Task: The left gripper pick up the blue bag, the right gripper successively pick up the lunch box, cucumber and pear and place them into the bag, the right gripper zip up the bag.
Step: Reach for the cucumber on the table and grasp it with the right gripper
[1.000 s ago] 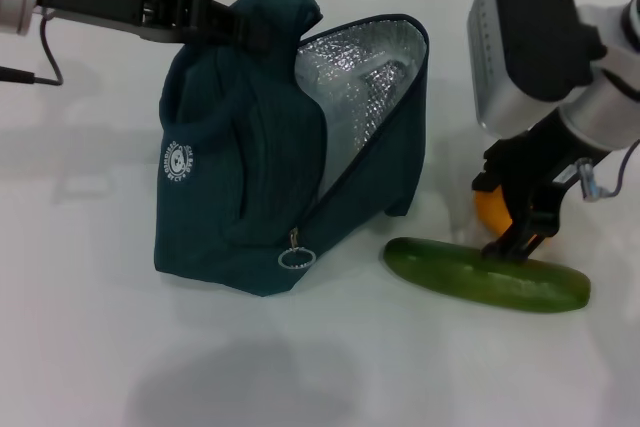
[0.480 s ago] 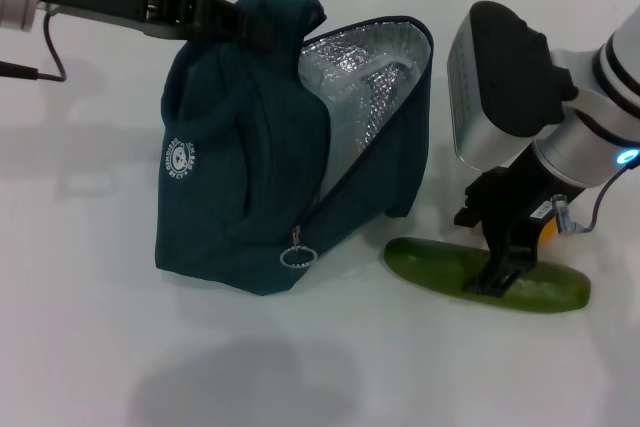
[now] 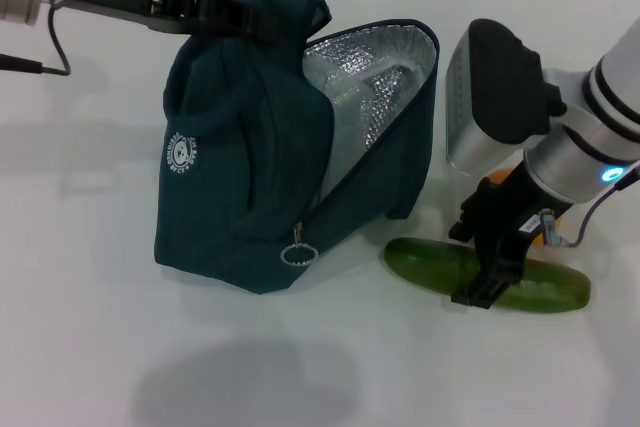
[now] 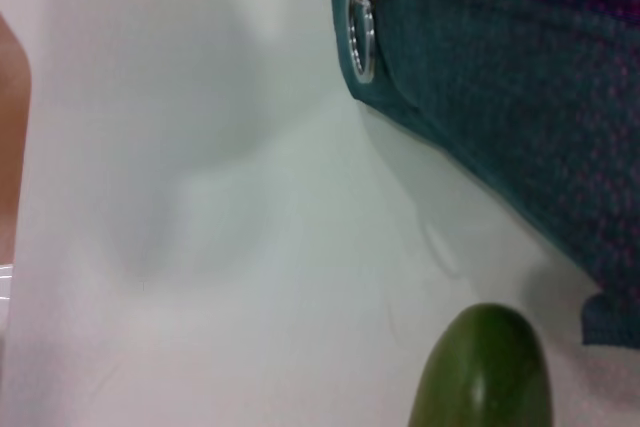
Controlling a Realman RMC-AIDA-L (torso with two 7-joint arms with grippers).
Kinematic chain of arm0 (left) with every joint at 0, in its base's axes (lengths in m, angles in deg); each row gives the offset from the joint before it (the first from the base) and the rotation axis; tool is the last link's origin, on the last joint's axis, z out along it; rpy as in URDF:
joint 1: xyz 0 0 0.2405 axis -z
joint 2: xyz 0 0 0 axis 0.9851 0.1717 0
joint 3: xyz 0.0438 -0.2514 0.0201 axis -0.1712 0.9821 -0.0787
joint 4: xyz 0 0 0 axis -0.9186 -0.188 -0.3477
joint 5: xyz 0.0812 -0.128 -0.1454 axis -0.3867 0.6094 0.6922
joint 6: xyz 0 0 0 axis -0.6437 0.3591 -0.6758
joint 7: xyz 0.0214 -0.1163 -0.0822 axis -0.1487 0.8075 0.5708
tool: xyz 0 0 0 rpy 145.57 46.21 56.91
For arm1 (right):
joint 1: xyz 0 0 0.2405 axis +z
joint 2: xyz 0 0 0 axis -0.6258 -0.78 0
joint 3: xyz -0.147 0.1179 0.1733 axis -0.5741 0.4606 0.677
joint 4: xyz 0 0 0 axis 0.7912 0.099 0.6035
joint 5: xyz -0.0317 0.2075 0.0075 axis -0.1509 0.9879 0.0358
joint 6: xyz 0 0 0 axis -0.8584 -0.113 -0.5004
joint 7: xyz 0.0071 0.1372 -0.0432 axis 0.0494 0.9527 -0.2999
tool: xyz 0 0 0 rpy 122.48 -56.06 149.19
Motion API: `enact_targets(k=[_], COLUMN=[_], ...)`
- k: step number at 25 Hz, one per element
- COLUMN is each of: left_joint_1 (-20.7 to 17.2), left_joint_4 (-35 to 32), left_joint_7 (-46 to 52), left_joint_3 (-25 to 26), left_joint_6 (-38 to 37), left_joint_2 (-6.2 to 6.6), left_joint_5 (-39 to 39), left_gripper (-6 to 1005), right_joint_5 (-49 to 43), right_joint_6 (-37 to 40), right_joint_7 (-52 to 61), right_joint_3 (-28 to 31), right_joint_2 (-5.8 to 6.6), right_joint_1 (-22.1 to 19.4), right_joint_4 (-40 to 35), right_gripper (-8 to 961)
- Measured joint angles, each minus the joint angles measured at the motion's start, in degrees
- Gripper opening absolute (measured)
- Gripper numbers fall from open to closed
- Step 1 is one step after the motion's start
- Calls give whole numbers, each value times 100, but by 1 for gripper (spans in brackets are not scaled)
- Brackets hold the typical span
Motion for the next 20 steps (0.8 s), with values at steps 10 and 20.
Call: enact_targets(k=[10,20], left_joint_1=[7,-12], left_joint_4=[-4,-13], left_joint_7=[-6,-7], left_joint_3=[0,0], left_joint_6=[0,0], left_joint_2=[-7,-9], left_joint_5=[-5,-5], left_gripper=[43,43], right_joint_5=[79,115], right_joint_6=[-147,-153], right_joint_7=[14,23], right_joint_3=[-188,-193], right_joint_2=[0,0], right_joint_1=[0,-16], right_joint_4=[121,131], right_gripper=[715,657])
